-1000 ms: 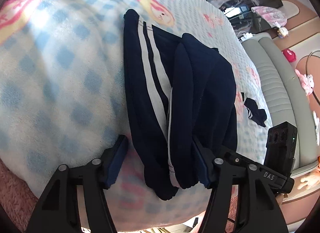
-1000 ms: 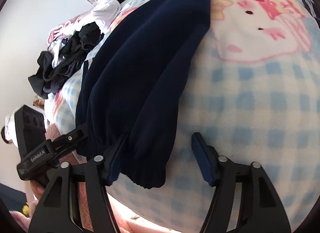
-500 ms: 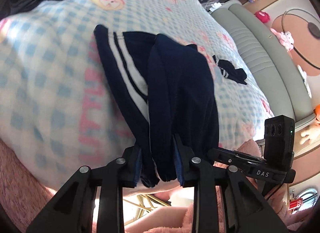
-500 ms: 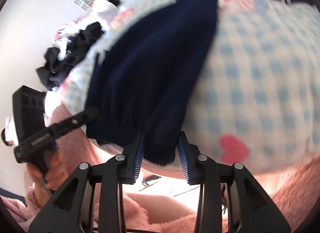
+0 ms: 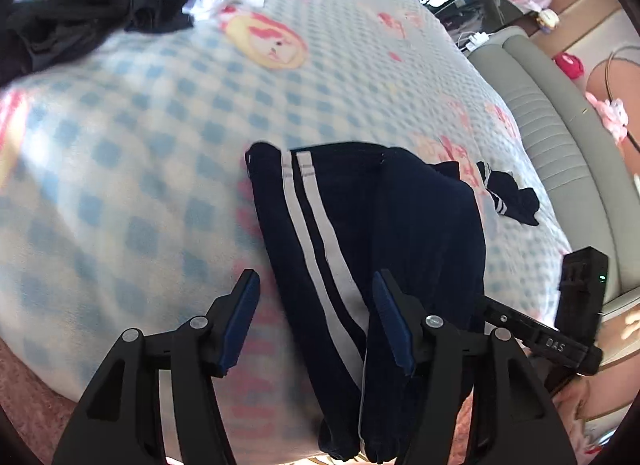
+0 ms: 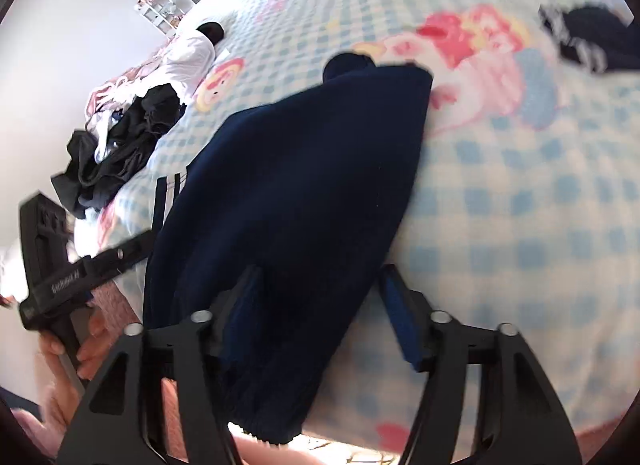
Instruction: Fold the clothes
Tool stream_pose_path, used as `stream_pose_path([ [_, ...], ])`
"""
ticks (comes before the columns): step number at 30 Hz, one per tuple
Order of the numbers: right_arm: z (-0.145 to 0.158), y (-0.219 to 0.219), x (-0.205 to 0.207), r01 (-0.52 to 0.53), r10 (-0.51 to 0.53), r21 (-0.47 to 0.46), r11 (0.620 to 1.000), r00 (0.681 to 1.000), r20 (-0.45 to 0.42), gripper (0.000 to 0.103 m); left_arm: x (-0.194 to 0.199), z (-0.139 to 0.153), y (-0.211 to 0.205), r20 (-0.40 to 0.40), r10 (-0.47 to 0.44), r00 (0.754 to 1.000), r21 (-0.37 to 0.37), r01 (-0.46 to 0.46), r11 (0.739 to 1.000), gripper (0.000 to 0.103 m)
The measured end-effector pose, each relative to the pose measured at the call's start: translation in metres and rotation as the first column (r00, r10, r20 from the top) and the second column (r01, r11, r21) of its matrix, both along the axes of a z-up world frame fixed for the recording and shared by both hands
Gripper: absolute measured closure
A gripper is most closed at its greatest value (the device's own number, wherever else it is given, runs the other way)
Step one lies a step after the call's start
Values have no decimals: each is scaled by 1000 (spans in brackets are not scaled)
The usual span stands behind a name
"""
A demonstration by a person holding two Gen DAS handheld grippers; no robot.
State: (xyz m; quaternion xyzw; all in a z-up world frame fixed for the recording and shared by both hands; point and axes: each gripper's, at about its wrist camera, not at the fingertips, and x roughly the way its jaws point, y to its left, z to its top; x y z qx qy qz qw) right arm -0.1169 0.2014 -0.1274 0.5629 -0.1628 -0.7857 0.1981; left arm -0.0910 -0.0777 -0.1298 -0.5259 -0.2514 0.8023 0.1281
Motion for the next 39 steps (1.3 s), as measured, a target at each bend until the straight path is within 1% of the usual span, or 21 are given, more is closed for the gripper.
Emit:
stream_pose_path([
  [1,0,0,0,1,-1,-8,1000,1000,-6,34,-3,-8,-2,27,-7,1000,22,6,1000,45],
  [2,7,0,7,-2,2,-1,1000,999,-34,52,-6,-12,2,43,-29,999,12,29,1000,68],
  [3,15,0,14,-5,6,6,1000,998,-62,74,-9,-12,9,51,-61,997,-19,63,998,76],
  [5,29,-1,27,-10,13,21,1000,993,-119,89,-8,3,27,-2,-144,990,-23,144,989,88],
  [6,36,-1,34,-13,17,29,1000,989,-146,92,-6,13,37,-43,-188,981,-17,187,982,90],
  [8,51,-1,47,-16,25,44,999,979,-202,92,-2,33,58,-127,-270,955,-18,270,963,91],
  [11,64,13,68,37,-11,109,993,973,-230,89,5,52,71,-196,-307,931,-119,288,950,90],
  [13,54,19,68,54,-22,167,985,981,-191,83,4,49,67,-185,-284,941,-162,256,953,90],
  [15,38,34,65,73,-52,182,981,991,-120,72,-2,36,54,-139,-245,959,-197,216,956,87],
  [17,32,54,67,101,-93,124,987,993,-66,64,-1,37,41,-150,-216,965,-159,192,968,76],
  [18,34,61,69,106,-99,103,989,993,-64,59,0,39,35,-163,-203,966,-130,183,975,76],
  [19,39,66,72,102,-95,87,991,992,-81,54,2,42,29,-175,-189,966,-101,173,980,73],
  [20,44,70,74,102,-94,77,992,990,-101,47,3,44,23,-187,-174,967,-73,164,984,61],
  [22,52,79,73,120,-109,77,990,984,-139,45,3,47,19,-197,-168,966,-14,168,986,53],
  [25,57,98,64,211,-198,110,971,973,-116,45,-13,42,45,-169,-247,954,67,261,963,53],
  [27,61,108,65,249,-235,128,960,965,-112,45,-24,29,77,-115,-345,932,46,352,935,53],
  [30,62,115,77,270,-256,120,955,959,-119,45,-29,16,126,-87,-435,896,16,438,899,58],
  [32,54,112,83,263,-255,102,959,963,-91,45,-20,25,133,-128,-434,892,-18,435,900,79],
  [34,46,104,79,254,-249,88,963,966,-66,45,-12,36,134,-173,-419,891,-66,414,908,91],
  [36,43,97,75,243,-237,102,965,969,-64,45,-2,52,122,-231,-381,895,-135,358,924,92],
  [39,51,80,70,228,-211,189,955,971,-109,45,24,84,105,-345,-329,879,-266,245,932,92],
])
